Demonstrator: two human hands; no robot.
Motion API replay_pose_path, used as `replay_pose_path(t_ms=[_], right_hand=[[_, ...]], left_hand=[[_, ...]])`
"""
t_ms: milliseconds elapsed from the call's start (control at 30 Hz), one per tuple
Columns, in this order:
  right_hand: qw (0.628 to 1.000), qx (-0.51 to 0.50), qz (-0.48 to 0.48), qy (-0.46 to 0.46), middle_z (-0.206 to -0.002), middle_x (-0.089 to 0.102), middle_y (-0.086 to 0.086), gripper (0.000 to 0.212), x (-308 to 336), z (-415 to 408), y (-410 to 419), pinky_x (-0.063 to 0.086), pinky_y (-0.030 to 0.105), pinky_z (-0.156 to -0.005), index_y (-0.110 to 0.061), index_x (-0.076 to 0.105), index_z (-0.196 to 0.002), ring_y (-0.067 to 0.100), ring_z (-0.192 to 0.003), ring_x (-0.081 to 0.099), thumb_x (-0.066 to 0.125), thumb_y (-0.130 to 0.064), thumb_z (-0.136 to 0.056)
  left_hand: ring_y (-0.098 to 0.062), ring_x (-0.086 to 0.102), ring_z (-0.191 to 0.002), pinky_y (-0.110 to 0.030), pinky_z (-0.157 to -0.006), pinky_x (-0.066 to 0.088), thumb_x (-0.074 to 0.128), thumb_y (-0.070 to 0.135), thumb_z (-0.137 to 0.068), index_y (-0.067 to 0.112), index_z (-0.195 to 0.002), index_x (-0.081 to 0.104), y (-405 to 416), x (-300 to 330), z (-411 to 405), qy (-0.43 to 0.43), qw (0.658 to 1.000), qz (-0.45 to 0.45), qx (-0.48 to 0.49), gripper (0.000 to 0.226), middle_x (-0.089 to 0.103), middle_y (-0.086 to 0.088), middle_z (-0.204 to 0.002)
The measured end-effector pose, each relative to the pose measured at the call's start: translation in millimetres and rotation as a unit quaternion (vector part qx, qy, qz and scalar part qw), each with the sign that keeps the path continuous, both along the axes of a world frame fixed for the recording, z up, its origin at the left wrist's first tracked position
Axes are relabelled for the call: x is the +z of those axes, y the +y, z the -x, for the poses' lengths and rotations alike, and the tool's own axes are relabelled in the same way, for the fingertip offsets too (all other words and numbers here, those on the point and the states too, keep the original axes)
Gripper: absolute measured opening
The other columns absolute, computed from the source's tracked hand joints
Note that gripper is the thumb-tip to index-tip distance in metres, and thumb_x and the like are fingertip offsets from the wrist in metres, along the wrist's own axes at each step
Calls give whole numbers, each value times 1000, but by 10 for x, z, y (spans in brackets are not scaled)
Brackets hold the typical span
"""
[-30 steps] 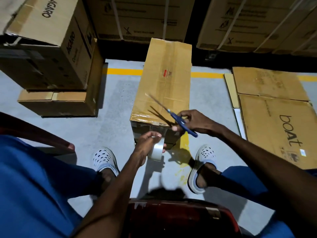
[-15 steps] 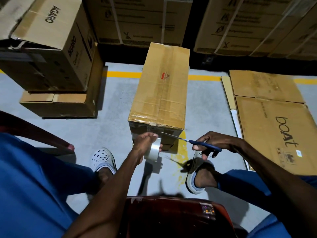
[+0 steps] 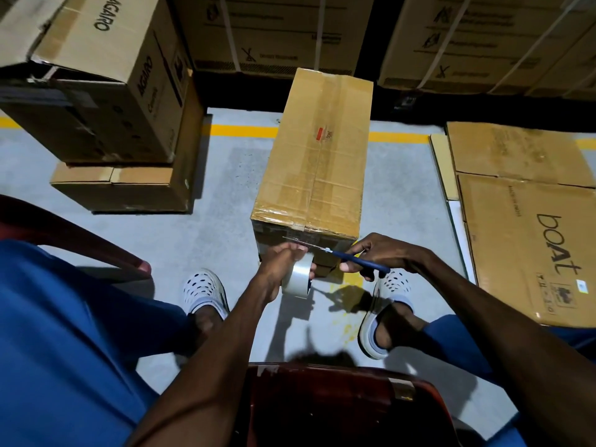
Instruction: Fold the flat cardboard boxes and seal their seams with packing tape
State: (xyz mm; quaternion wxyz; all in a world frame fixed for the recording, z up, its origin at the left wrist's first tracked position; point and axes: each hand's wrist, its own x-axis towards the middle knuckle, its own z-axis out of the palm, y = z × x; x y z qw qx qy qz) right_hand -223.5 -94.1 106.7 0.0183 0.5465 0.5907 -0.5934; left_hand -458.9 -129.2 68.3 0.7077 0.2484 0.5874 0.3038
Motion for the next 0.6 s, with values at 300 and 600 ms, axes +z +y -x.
replay_pose_path(t_ms=[300, 600], right_hand=[[998, 48, -33, 14, -54, 65, 0, 31, -22, 26, -45, 43, 19, -48, -4, 77, -99, 12, -45, 57, 86, -24, -78], [929, -43, -367, 33, -84, 72, -12, 41, 47, 443, 183, 47, 32, -64, -39, 72, -102, 16, -77, 68, 86, -56, -67]], left_hand=[[-28, 64, -58, -45, -72, 57, 58, 4, -95, 6, -94, 63, -66, -75, 118, 26, 999, 44, -4, 6, 70, -20, -72], [-30, 63, -49, -35, -51, 55, 62, 4, -91, 4, -84, 64, -77, -164, 454, 100, 994, 35, 37, 7, 64, -27, -80]])
